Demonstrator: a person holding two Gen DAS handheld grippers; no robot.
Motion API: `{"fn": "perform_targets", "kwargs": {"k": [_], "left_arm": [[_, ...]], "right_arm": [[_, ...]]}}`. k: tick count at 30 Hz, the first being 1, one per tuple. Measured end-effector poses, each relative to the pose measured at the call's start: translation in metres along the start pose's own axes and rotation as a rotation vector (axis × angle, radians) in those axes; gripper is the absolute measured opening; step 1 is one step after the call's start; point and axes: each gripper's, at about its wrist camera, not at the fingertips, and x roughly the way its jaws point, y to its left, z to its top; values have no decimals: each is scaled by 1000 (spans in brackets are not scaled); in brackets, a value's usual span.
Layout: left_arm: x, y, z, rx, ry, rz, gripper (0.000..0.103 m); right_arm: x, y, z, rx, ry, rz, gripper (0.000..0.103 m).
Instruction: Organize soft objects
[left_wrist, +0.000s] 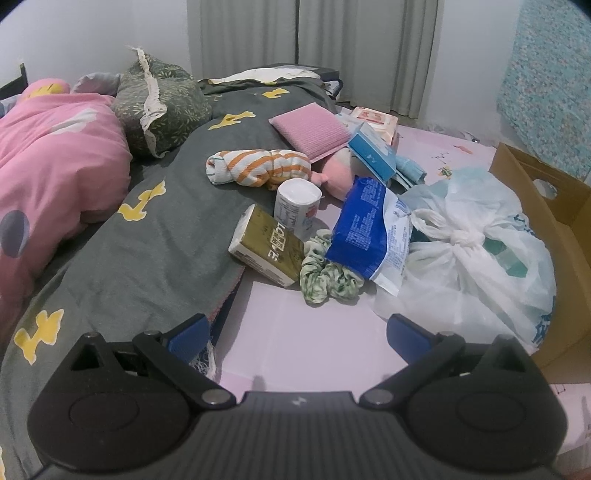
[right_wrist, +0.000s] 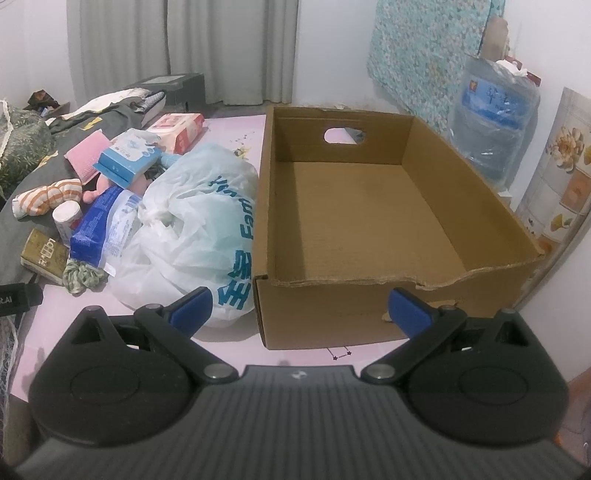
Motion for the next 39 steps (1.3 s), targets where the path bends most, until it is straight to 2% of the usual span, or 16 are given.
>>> {"fn": "perform_targets", "kwargs": {"k": [39], "left_arm": [[4,0,-3,13,10,18,103]], "right_arm": [[0,6,0,-9,3,22,102]]}}
